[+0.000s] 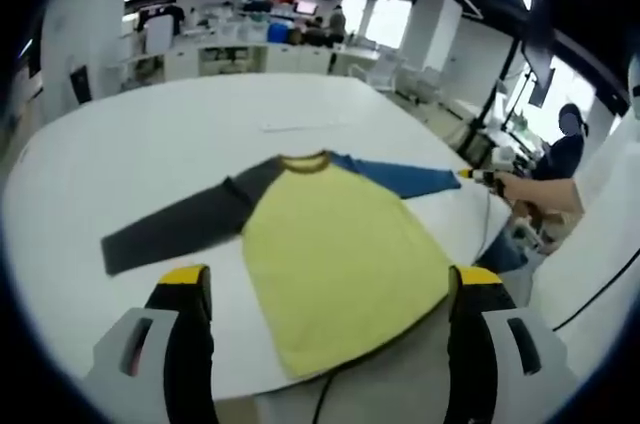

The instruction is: Fold the garment on the visible template until the final outline fits inside the template.

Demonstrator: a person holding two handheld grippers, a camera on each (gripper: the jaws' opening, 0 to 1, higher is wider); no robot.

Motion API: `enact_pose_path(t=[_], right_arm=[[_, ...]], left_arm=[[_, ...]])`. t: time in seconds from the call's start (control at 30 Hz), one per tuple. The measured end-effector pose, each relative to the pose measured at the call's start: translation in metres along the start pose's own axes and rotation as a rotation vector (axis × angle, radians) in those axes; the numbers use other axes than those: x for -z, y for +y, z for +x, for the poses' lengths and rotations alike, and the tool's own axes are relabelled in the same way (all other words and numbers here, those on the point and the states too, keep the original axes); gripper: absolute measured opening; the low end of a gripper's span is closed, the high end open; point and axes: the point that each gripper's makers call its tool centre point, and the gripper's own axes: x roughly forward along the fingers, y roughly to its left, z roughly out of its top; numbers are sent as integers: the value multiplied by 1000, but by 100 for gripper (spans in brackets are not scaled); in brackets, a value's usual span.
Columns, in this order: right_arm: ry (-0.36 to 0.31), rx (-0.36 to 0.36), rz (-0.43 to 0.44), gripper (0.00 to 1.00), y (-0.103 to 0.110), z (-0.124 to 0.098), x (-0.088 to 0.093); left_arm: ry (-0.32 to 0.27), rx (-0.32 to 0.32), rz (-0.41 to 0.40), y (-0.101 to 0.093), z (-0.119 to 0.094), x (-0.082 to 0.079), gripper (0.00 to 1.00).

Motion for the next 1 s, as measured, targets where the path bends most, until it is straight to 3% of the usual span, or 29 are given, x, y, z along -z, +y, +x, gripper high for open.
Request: enact_pose_path(t=[0.63, 1.0], right_arm=[[32, 40, -3, 24, -24, 26, 5], [46, 44, -26, 18, -24, 37, 5]], left_arm=[[30, -1, -16, -2, 17, 1, 94], [51, -5, -14, -1, 22, 2, 94]])
